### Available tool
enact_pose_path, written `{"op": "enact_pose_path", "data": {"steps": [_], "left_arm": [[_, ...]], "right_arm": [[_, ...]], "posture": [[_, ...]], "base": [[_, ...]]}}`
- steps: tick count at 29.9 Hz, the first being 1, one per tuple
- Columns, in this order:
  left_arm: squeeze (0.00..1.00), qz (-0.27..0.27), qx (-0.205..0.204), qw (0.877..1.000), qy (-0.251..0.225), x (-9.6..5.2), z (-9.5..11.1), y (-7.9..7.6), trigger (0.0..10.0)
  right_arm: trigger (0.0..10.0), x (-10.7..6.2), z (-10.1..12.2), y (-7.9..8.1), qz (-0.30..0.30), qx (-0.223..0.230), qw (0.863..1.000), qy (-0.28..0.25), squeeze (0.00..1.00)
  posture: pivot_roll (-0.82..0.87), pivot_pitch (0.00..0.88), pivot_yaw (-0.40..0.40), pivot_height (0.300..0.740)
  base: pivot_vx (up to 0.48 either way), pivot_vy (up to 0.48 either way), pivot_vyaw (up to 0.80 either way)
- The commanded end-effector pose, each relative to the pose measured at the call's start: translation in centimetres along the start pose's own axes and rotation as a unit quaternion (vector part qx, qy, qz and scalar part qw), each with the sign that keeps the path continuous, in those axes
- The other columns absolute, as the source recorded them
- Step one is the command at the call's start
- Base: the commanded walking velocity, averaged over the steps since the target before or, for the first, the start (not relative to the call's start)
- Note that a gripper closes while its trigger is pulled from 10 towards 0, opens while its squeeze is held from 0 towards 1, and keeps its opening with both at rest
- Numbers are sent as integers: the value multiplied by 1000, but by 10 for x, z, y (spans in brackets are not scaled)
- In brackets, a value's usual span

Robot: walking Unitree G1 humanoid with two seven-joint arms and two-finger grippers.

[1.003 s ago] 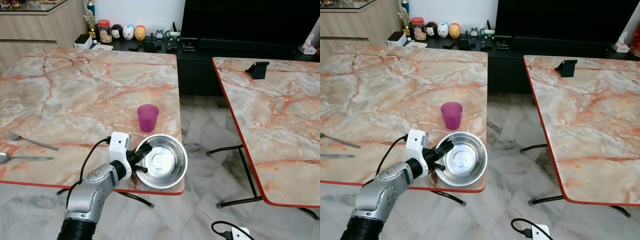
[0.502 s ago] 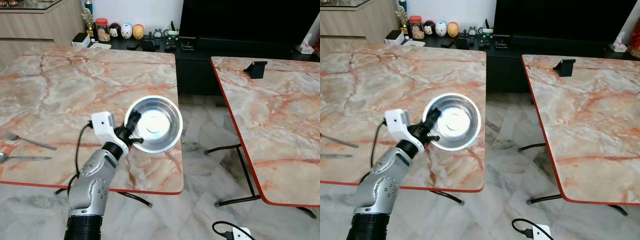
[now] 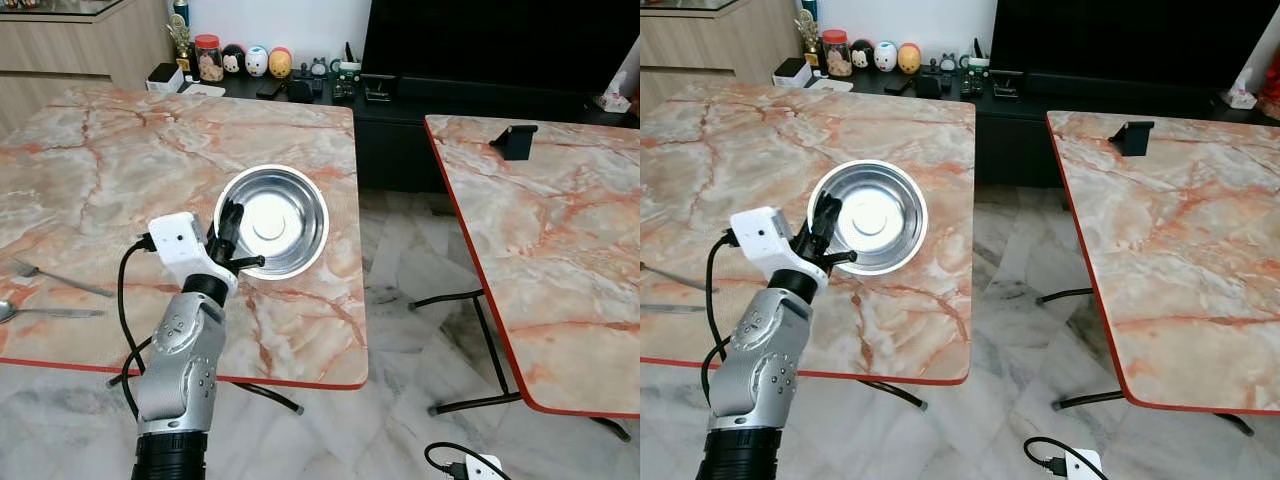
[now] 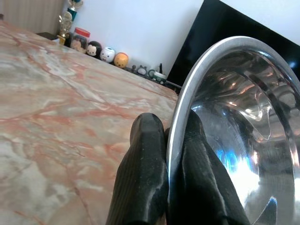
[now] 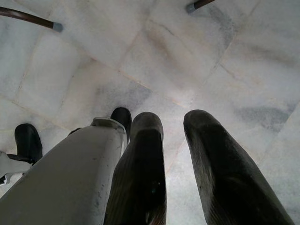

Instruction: Setting the table

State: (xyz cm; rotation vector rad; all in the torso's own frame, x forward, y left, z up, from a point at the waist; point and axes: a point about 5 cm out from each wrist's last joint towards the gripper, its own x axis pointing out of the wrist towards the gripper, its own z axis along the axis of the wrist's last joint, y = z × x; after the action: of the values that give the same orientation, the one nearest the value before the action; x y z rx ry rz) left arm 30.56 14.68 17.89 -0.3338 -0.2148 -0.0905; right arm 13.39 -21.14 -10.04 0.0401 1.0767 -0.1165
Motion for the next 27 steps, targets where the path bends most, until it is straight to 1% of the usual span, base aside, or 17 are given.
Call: {"op": "enact_pose_path", "data": {"steps": [1,4,9,27], "left_arm": [[0,-6,4,1000,9,1,-4,-3,10000],[0,-15,9,1000,14,1,-7,-7,10000],[0,-21,13,1000,11,3,-6,-11,10000],[0,-29,12,999,13,8,-6,-13,10000]], "right_arm": [[10000,-1,-2,-3,-6,-3,1000,2,0],[10000,-1,-3,-3,-6,0,1000,2,0],[10000,-1,-3,-3,-7,1,1000,3,0],[10000,-1,-2,-2,-5,6,1000,2,0]], "posture": [[163,0,-101,727],[155,0,-93,727],[155,0,-93,727],[154,0,-90,727]], "base": [[0,0,0],[0,0,0],[0,0,0],[0,-353,0]]}}
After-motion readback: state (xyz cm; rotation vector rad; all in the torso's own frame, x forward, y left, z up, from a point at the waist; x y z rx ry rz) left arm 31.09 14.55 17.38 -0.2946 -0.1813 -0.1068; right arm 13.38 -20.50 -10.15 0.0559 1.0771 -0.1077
